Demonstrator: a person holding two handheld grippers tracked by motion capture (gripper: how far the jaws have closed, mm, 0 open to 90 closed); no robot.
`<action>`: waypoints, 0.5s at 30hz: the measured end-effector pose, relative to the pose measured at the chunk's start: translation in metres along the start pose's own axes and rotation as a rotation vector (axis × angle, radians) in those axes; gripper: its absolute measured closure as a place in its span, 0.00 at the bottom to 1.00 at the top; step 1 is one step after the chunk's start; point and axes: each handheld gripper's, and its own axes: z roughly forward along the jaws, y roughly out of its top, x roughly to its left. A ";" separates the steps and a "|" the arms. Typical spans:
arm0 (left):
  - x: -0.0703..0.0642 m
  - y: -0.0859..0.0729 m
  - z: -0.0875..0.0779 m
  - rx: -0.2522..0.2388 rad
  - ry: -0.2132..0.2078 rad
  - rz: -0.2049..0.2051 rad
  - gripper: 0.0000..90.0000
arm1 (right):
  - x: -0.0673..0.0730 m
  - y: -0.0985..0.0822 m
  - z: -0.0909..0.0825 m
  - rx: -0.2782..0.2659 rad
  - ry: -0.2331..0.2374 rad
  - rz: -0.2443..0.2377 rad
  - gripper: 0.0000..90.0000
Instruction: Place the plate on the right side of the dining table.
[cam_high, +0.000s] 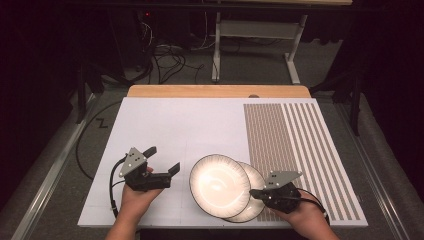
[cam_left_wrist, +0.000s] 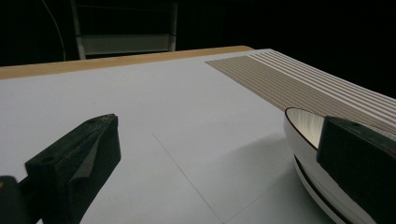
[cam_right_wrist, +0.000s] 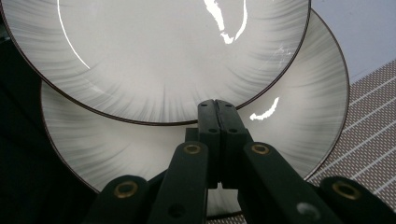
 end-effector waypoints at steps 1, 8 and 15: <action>0.000 0.000 0.000 -0.003 -0.005 -0.007 0.01 | 0.001 0.001 0.002 0.000 0.003 -0.005 1.00; 0.000 0.000 0.000 -0.003 -0.007 -0.020 0.01 | 0.002 0.002 0.003 0.000 0.000 -0.008 1.00; -0.001 -0.001 0.002 0.005 -0.016 -0.036 0.01 | 0.002 0.002 0.003 0.001 -0.005 -0.012 1.00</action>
